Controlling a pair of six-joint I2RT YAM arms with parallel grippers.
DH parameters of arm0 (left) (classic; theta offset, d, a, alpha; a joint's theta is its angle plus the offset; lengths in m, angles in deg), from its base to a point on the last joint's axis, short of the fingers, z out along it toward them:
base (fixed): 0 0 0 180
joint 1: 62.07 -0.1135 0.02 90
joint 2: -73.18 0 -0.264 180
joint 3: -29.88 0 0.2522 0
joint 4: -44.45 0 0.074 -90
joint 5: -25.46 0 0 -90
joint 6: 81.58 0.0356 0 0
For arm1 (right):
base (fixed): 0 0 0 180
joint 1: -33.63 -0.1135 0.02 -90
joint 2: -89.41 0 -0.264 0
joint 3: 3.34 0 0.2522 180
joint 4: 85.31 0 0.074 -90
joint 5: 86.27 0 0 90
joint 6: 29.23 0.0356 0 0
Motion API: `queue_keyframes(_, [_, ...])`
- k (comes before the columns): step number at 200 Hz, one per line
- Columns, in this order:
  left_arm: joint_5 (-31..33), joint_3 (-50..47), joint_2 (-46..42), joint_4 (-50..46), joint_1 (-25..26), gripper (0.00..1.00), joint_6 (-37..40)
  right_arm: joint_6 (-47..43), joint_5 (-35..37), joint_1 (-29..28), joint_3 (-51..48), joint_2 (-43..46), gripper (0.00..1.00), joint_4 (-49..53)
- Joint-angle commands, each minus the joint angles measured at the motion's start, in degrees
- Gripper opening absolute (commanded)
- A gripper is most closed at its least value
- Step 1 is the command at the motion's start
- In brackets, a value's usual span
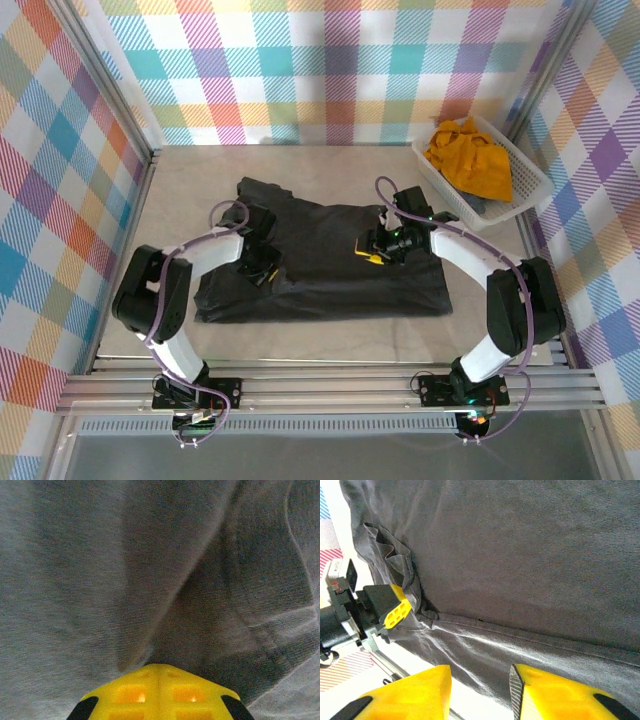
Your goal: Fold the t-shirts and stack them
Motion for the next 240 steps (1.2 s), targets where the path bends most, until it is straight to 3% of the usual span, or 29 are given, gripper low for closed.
queue_keyframes(1, [1.15, 6.15, 3.23, -3.16, 2.26, 0.00, 1.50, -1.25, 1.67, 0.24, -0.47, 2.64, 0.36, 1.78])
queue_keyframes(26, [4.68, 11.85, 8.54, -11.39, 3.68, 0.00, 3.13, -0.40, 4.04, 1.25, -3.05, 4.48, 0.35, 2.21])
queue_keyframes(66, [5.46, 9.02, 9.69, -5.38, 3.74, 0.00, 5.30, 2.52, 8.53, 4.58, -7.54, 7.12, 0.34, 3.21])
queue_keyframes(86, [6.88, 9.15, 5.09, -4.08, 3.27, 0.14, 7.79, 3.79, 10.18, 7.38, -9.84, 8.19, 0.33, 4.26])
queue_keyframes(101, [9.84, 12.03, 1.29, -8.69, 2.94, 0.32, 10.70, 5.00, 11.38, 9.91, -11.74, 8.91, 0.33, 5.14])
queue_keyframes(116, [12.37, 12.78, -3.67, -13.43, 1.98, 0.40, 11.40, 6.37, 13.54, 12.00, -12.90, 9.13, 0.32, 7.16])
queue_keyframes(135, [12.02, 8.80, -10.01, -17.66, -1.40, 0.39, 8.66, 7.56, 15.78, 13.54, -13.68, 8.88, 0.32, 8.94])
queue_keyframes(152, [7.54, 1.61, -14.62, -16.30, -5.94, 0.37, 6.65, 8.16, 17.21, 13.74, -13.70, 7.82, 0.31, 9.83])
queue_keyframes(184, [1.14, -8.87, -15.90, -14.34, -13.89, 0.28, 5.37, 8.10, 17.69, 14.44, -12.16, 1.83, 0.31, 10.96])
queue_keyframes(217, [3.31, -12.28, -13.68, -15.34, -19.85, 0.26, 8.09, 6.69, 17.22, 15.89, -9.95, -3.71, 0.31, 12.11])
queue_keyframes(240, [8.58, -10.89, -9.07, -17.92, -23.86, 0.24, 10.94, 4.88, 19.16, 16.24, -7.69, -7.11, 0.32, 14.50])
